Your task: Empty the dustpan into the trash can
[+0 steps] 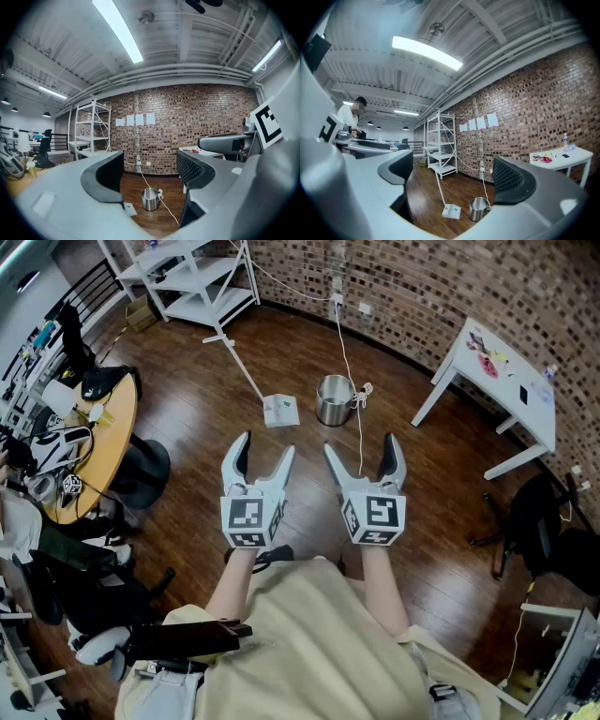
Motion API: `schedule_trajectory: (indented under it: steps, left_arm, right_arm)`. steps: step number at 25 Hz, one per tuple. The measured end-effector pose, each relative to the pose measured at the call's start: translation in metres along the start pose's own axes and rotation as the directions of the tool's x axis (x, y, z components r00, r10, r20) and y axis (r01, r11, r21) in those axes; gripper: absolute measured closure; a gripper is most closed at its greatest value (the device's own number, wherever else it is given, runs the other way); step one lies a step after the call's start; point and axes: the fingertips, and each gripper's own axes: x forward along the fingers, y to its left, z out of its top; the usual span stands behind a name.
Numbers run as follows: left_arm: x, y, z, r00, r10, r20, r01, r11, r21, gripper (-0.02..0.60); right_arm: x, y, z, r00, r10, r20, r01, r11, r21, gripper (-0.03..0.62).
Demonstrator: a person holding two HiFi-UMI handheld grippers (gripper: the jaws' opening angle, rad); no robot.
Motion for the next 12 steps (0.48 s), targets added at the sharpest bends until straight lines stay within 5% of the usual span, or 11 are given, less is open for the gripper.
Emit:
schedule_trajectory:
  steps: [12]
  left_arm:
    - [0.048, 0.035, -0.032, 0.997, 0.013, -0.081, -0.016, 0.999, -0.04, 0.262]
  right_arm:
    - [0.059, -0.007, -0.023, 0.999, 0.009, -0.05, -0.009, 1.0, -0.003, 0.082]
